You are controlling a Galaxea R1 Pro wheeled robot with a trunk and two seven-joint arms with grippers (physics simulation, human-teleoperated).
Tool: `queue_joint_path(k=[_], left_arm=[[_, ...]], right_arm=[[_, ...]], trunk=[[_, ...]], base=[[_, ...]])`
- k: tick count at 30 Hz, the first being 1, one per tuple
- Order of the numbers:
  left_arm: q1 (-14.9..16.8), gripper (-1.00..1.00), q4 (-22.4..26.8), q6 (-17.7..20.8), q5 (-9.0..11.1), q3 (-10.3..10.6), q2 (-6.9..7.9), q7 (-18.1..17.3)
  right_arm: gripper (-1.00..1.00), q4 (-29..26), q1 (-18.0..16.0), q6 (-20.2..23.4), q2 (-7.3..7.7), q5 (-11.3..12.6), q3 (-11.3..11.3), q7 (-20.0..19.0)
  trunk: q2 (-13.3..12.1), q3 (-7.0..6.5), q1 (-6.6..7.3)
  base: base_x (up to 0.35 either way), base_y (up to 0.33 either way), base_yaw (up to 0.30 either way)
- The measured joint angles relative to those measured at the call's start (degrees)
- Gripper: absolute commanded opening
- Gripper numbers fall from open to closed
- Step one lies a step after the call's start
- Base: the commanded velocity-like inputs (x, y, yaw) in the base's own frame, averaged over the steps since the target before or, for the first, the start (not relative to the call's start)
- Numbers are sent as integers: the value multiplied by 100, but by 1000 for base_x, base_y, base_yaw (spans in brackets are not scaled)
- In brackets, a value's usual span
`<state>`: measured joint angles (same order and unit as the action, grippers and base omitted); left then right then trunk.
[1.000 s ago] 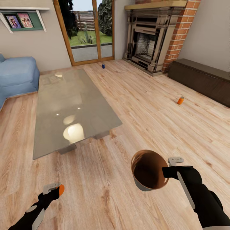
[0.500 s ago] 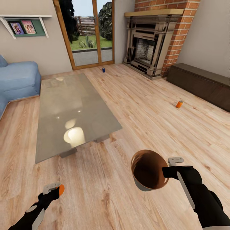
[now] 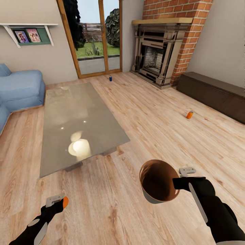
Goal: Put the three can of soda from the living room inside the tash can in the kitchen.
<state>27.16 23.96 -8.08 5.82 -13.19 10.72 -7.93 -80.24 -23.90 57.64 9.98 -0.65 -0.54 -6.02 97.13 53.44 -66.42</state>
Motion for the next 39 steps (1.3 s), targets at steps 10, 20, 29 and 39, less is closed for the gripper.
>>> queue_joint_path(k=[10, 20, 29, 39], left_arm=[[0, -100, -1, -4, 0, 0, 0, -8], [0, -100, 12, -11, 3, -8, 0, -9], [0, -100, 13, -16, 2, -6, 0, -9], [0, -100, 13, -12, 1, -2, 0, -9]], right_arm=[[-100, 0, 1, 0, -3, -2, 0, 1], [-100, 0, 1, 0, -2, -5, 0, 1], [-100, 0, 1, 0, -4, 4, 0, -2], [-100, 0, 0, 0, -4, 3, 0, -2]], trunk=[[-242, -202, 133], [-242, -296, 133], [-242, -381, 132], [-441, -564, 242]], base=[[0, 0, 0], [-117, 0, 0], [-129, 0, 0], [-10, 0, 0]])
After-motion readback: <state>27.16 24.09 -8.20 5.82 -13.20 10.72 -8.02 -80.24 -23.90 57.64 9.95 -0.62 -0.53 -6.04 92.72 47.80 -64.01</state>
